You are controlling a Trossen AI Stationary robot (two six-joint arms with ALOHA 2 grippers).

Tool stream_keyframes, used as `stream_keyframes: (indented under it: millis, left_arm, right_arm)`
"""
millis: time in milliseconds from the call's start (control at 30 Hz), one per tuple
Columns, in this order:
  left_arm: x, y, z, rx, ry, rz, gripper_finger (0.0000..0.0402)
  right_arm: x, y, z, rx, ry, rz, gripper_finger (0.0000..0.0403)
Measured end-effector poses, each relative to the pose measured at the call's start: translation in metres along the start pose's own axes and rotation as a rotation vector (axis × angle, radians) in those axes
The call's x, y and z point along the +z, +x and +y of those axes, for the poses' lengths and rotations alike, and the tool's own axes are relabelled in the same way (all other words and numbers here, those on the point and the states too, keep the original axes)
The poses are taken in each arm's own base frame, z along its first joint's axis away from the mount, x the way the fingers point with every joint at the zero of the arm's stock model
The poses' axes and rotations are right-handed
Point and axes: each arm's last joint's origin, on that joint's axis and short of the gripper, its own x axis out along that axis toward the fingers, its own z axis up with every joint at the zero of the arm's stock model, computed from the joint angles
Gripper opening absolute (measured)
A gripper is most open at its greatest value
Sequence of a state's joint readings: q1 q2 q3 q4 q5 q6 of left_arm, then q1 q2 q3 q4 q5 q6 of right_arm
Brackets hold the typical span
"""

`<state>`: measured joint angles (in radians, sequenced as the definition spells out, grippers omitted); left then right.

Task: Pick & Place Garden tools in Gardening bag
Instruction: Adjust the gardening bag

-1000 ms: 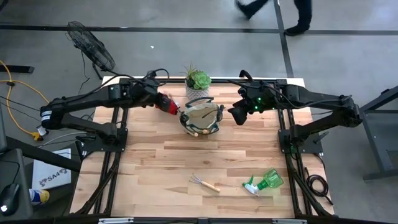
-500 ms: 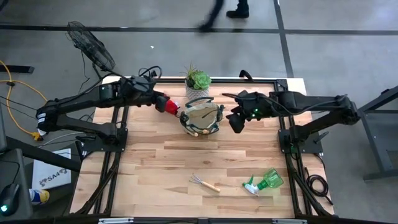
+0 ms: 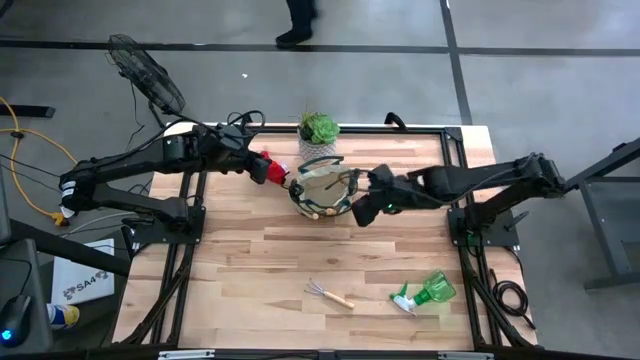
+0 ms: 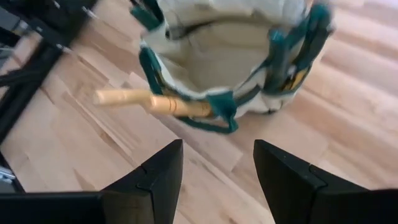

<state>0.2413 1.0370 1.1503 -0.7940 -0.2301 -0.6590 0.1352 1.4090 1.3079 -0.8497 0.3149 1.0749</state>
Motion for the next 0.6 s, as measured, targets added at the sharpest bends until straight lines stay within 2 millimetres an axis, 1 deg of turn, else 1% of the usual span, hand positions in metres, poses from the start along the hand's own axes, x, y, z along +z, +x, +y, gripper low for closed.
stream_keyframes:
  millis: [200,400,600]
  left_arm:
    - [-0.004,0.000,0.003,0.032,0.012,0.043,0.0123]
    - [-0.006,0.000,0.005,0.043,0.017,0.061,0.0109]
    - [-0.006,0.000,0.005,0.043,0.017,0.061,0.0106]
  right_arm:
    - [-0.016,0.014,0.006,-0.062,0.051,0.045,0.0188]
    - [-0.017,0.019,0.007,-0.080,0.141,0.027,0.0188]
    - [-0.021,0.036,0.012,-0.100,0.156,0.036,0.0188]
